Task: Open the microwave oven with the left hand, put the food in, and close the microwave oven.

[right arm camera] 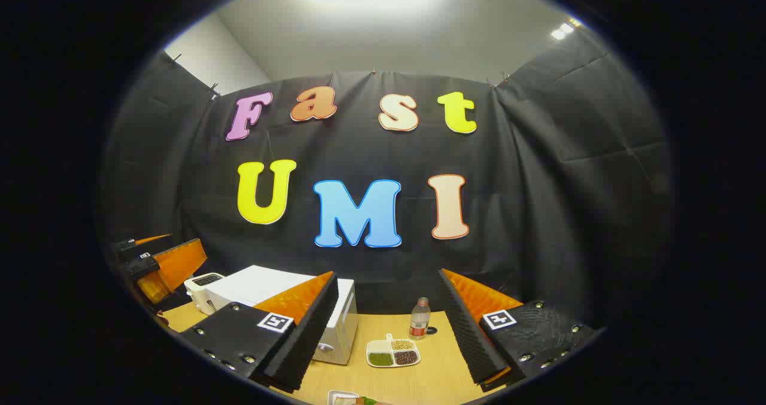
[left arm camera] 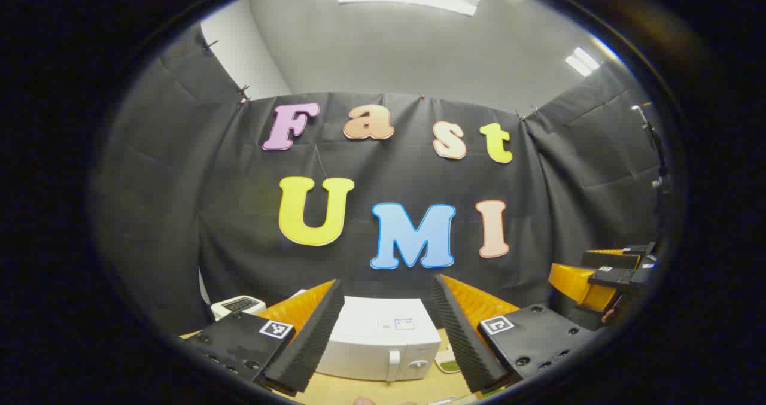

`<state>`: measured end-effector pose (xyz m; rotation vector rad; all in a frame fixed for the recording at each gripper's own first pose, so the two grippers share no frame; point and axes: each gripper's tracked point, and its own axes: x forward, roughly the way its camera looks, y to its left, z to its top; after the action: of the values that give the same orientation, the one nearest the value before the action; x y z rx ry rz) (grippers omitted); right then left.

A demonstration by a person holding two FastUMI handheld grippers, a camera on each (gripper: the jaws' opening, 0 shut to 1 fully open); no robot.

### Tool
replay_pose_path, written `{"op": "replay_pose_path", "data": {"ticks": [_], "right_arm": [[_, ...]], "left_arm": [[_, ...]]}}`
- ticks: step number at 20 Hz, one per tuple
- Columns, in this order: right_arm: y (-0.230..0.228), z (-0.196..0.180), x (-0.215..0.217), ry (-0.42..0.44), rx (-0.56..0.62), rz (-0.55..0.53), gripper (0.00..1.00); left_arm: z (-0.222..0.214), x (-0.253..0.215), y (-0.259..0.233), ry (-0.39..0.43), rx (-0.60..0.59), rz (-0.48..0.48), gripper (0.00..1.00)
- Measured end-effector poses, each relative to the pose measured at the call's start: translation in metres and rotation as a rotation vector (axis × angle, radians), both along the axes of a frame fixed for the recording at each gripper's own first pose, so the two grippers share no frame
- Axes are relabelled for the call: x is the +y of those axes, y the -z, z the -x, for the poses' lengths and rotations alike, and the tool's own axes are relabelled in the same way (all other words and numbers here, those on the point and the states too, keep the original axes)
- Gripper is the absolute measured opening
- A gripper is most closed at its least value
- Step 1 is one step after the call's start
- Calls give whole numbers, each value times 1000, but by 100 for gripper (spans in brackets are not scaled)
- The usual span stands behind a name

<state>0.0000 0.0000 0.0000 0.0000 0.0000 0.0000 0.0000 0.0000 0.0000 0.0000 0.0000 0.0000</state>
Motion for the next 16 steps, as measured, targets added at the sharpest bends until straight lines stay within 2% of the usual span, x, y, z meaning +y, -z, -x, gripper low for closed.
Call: {"op": "replay_pose_path", "data": {"ticks": [3,16], "right_arm": [[-5,-5,2,-10,-16,-4,99],[10,-6,-5,0,-1,3,99]], "left_arm": [[-14,0,-4,-1,-12,-9,100],[-18,-10,14,20,15,-19,100]]}}
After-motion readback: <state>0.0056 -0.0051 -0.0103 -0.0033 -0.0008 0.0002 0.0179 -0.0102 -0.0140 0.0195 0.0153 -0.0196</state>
